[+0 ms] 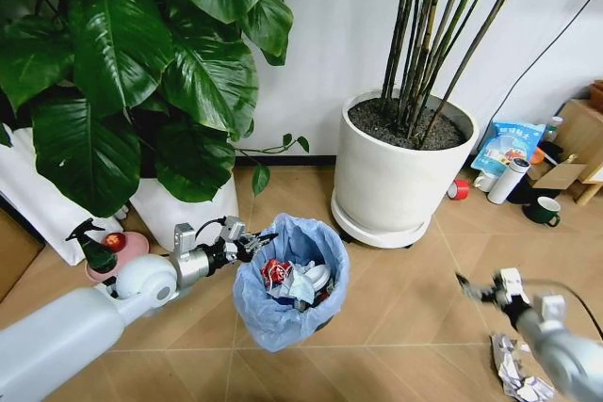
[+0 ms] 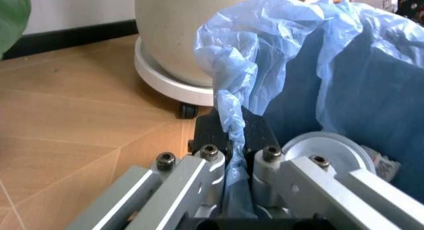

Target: Pick up the trash bin and place the garbage on the floor into it.

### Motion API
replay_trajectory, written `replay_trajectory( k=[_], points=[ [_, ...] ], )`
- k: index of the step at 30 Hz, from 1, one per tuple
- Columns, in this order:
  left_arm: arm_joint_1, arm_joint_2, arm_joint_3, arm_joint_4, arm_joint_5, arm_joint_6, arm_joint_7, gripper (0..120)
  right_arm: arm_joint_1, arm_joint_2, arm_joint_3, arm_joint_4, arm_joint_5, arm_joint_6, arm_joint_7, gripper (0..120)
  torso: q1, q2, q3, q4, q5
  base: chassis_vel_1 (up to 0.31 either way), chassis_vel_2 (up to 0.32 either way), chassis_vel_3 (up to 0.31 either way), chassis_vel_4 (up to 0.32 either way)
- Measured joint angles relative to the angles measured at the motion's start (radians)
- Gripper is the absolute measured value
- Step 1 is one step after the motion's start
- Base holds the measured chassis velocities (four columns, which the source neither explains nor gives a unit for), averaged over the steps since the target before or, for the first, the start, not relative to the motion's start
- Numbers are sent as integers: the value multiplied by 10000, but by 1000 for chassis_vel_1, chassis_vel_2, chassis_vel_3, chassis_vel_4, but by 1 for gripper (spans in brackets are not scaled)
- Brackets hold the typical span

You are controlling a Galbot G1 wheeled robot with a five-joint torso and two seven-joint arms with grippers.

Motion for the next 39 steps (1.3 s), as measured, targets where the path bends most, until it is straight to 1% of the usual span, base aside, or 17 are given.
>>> replay_trajectory(
  k=[1, 2, 3, 5, 9, 15, 24, 26, 28, 29, 32, 33, 34, 35, 36, 37, 39],
  points=[
    [1, -10, -7, 9, 4, -2, -2, 0, -111, 62, 74, -25, -85, 1, -4, 100, 0, 0, 0, -1, 0, 0, 0, 0, 0],
    [4, -36, -19, 43, 25, -9, -5, 0, -640, 394, 426, -149, -514, 18, -25, 100, 0, 0, 0, -4, -5, 0, 0, 0, 0],
    [4, -36, -19, 43, 25, -9, -5, 0, -640, 394, 426, -149, -514, 18, -25, 100, 0, 0, 0, -4, -5, 0, 0, 0, 0],
    [4, -90, -19, 82, 58, -12, -6, 0, -1084, 902, 839, -513, -1132, 197, -52, 100, 0, 0, -1, -3, -5, 0, 0, 0, 0],
    [-13, -164, -14, 115, 71, -13, -6, 0, -1200, 1318, 1032, -1192, -1587, 295, -120, 100, 0, 0, 0, 0, -5, 0, 0, 0, 0],
    [-45, -177, 16, 151, 72, -14, -2, 0, -698, 1484, 868, -2077, -1714, 375, -238, 100, 0, 0, 1, 1, -3, 0, 0, 0, 0],
    [0, -88, 31, 93, 71, -28, 6, 0, 609, 1705, -7, -3221, -1743, 72, -287, 100, 1, 0, 2, 2, -5, 0, 0, 0, 0],
    [2, -52, 27, 50, 60, -31, 6, 0, 865, 1749, -162, -3514, -1759, 13, -285, 95, 1, 0, 2, 4, -2, 0, 0, 0, 0],
    [2, -18, 13, 4, 42, -34, 6, 0, 965, 1752, -286, -3672, -1690, -18, -316, 84, 1, 0, 2, 1, -9, 0, 0, 0, 0],
    [2, -18, 13, 4, 42, -34, 6, 0, 965, 1752, -286, -3672, -1690, -18, -316, 84, 1, 0, 2, 1, -9, 0, 0, 0, 0],
    [3, 13, 5, -28, 23, -37, 7, 0, 964, 1779, -357, -3652, -1515, -27, -439, 72, 1, 0, 2, 0, -5, 0, 0, 0, 0],
    [3, 13, 5, -28, 23, -37, 7, 0, 964, 1779, -357, -3652, -1515, -27, -439, 72, 1, 0, 2, 0, -5, 0, 0, 0, 0],
    [2, 18, 3, -30, 15, -38, 8, 0, 953, 1795, -390, -3615, -1434, -30, -510, 68, 1, 0, 2, 0, -6, 0, 0, 0, 0],
    [-13, 20, -1, -33, -7, -38, 8, 0, 936, 1812, -431, -3577, -1351, -30, -600, 57, 1, -1, 2, 1, -6, 0, 0, 0, 0],
    [-29, 20, -6, -38, -18, -38, 8, 0, 935, 1815, -457, -3573, -1303, -30, -633, 52, 1, -1, 2, 1, -6, 0, 0, 0, 0],
    [-29, 20, -6, -38, -18, -38, 8, 0, 935, 1815, -457, -3573, -1303, -30, -633, 52, 1, -1, 2, 1, -6, 0, 0, 0, 0],
    [-40, 13, -15, -56, -44, -38, 7, 0, 944, 1819, -504, -3622, -1139, -54, -720, 40, 1, -1, 2, 0, -6, 0, 0, 0, 0]
  ],
)
